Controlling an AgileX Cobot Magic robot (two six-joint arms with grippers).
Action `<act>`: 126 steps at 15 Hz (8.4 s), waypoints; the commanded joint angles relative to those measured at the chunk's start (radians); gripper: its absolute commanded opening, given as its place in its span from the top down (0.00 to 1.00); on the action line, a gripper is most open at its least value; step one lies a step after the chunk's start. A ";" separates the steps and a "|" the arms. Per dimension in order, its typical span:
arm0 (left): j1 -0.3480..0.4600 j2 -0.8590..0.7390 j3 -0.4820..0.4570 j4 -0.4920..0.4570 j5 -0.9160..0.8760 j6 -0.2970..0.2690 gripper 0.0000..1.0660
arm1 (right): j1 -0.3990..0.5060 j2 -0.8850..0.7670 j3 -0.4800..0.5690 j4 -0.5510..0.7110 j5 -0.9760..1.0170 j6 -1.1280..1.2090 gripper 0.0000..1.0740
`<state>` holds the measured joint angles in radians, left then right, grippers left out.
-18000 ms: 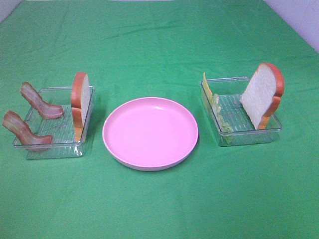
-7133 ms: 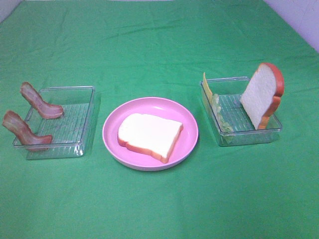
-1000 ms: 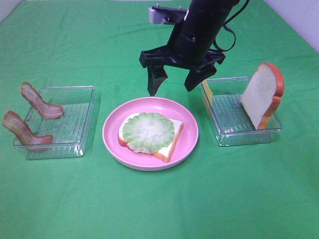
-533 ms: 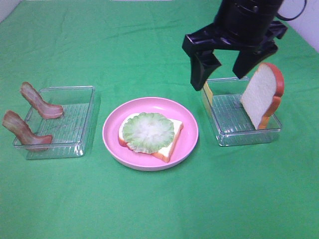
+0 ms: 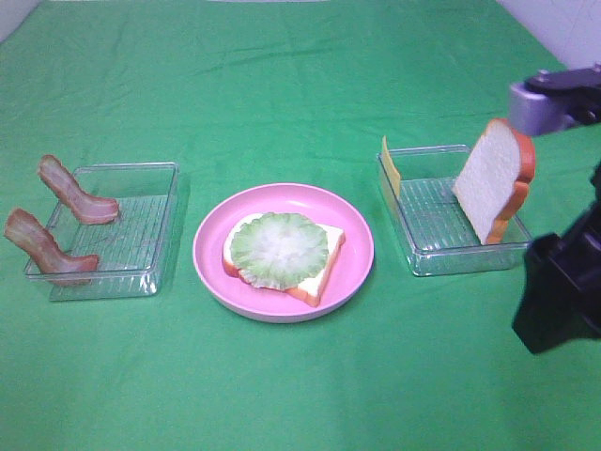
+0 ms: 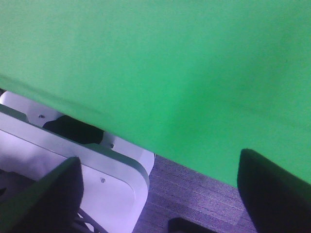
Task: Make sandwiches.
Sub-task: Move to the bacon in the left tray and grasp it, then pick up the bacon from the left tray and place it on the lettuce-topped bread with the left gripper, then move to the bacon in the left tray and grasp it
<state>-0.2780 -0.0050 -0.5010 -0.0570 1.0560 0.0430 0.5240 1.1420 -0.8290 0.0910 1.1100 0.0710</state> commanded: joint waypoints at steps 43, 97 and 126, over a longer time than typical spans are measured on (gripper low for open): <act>0.127 1.944 -0.848 0.120 -0.073 -0.390 0.41 | 0.002 -1.162 0.323 -0.017 -0.046 -0.168 0.28; -0.082 2.119 -0.866 -0.969 -0.431 0.561 0.90 | 0.002 -1.162 0.323 -0.017 -0.047 -0.168 0.28; 0.113 1.921 -1.204 0.128 0.094 -0.258 0.29 | 0.002 -1.162 0.323 -0.017 -0.047 -0.168 0.28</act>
<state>-0.1600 1.9190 -1.7040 0.0710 1.1430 -0.2030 0.5240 -0.0070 -0.5110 0.0740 1.0750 -0.0900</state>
